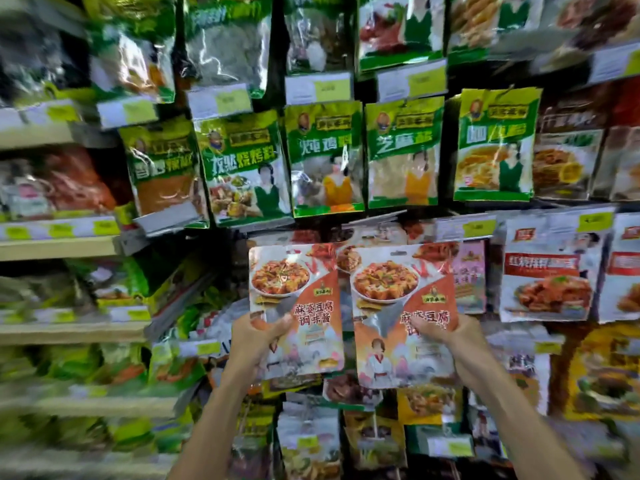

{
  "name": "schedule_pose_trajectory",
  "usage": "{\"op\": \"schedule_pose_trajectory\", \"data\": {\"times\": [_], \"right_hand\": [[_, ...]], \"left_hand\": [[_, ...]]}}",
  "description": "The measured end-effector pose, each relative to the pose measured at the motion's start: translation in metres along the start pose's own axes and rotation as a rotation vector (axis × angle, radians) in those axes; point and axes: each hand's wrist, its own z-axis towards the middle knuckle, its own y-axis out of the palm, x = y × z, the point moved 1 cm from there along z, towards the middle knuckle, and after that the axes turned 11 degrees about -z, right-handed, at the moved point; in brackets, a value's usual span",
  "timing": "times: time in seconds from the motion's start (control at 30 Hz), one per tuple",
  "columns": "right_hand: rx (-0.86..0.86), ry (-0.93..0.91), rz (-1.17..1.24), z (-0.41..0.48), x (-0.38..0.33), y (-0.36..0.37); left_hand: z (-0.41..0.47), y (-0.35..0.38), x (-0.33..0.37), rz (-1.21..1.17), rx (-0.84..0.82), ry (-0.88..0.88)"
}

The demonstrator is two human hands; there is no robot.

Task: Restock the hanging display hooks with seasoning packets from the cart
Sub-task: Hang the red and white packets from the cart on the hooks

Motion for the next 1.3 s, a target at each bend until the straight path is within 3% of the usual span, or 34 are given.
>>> {"op": "schedule_pose_trajectory", "data": {"times": [0.23, 0.53, 1.3], "right_hand": [[-0.01, -0.016, 0.029, 0.011, -0.009, 0.073], [0.001, 0.015, 0.062, 0.019, -0.009, 0.115], [0.008, 0.061, 0.107, 0.027, 0.009, 0.128]], "left_hand": [[0.06, -0.028, -0.002, -0.059, -0.079, 0.04], [0.099, -0.022, -0.025, -0.173, -0.112, -0.01], [0.112, -0.006, -0.03, -0.091, -0.089, -0.218]]}}
